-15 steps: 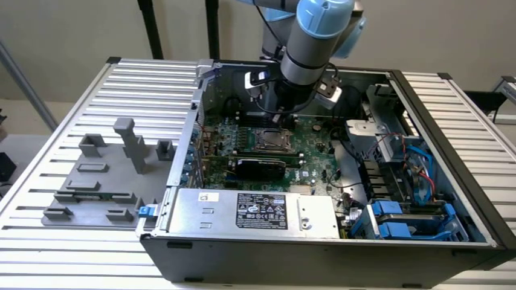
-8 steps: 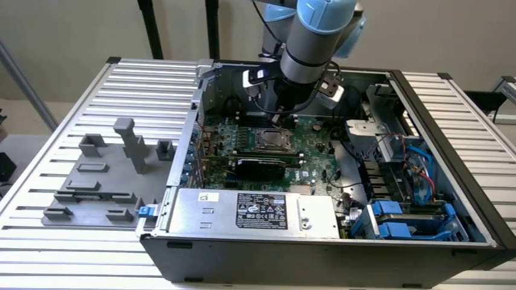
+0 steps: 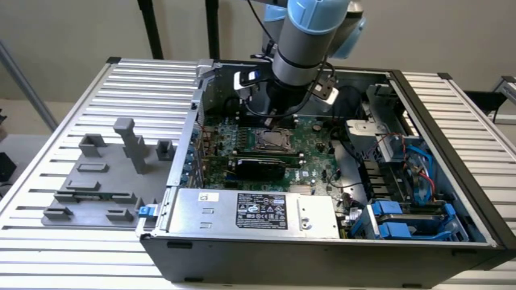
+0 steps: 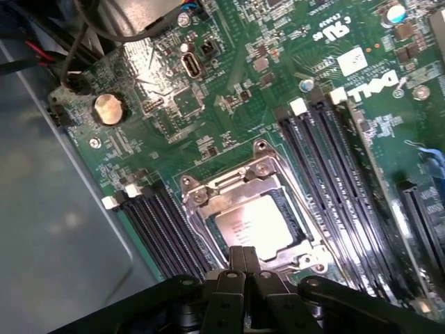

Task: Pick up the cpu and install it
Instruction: 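Install the first cpu locking lever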

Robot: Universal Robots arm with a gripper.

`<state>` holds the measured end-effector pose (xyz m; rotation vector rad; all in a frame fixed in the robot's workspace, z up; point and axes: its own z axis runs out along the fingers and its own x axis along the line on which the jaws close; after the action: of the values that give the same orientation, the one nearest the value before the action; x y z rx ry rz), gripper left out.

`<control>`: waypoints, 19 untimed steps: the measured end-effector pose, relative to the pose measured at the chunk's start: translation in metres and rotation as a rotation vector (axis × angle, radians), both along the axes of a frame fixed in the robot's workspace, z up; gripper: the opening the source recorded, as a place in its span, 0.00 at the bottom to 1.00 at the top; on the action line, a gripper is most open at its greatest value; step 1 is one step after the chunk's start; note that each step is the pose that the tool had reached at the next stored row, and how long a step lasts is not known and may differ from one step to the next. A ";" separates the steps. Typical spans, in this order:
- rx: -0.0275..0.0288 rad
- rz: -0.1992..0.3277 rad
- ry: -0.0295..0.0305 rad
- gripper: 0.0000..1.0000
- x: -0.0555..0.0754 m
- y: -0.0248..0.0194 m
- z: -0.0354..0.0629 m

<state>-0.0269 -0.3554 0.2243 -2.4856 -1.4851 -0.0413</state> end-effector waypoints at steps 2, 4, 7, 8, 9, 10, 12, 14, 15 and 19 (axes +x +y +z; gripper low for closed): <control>0.0001 0.000 -0.0001 0.11 -0.003 -0.0047 0.0025; 0.0000 0.000 0.0000 0.11 -0.005 -0.0106 0.0061; 0.0002 0.000 0.0000 0.11 -0.005 -0.0218 0.0135; 0.0001 0.000 0.0000 0.11 -0.006 -0.0253 0.0157; 0.0000 0.000 0.0001 0.11 -0.006 -0.0285 0.0175; 0.0000 0.000 0.0000 0.11 -0.007 -0.0314 0.0190; 0.0001 0.000 0.0000 0.11 -0.009 -0.0365 0.0220; 0.0001 0.000 0.0000 0.11 -0.012 -0.0400 0.0248; 0.0000 0.000 0.0000 0.11 -0.014 -0.0412 0.0256; 0.0003 -0.001 -0.0001 0.11 -0.022 -0.0434 0.0256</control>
<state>-0.0487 -0.3989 0.2499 -2.4858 -1.4844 -0.0418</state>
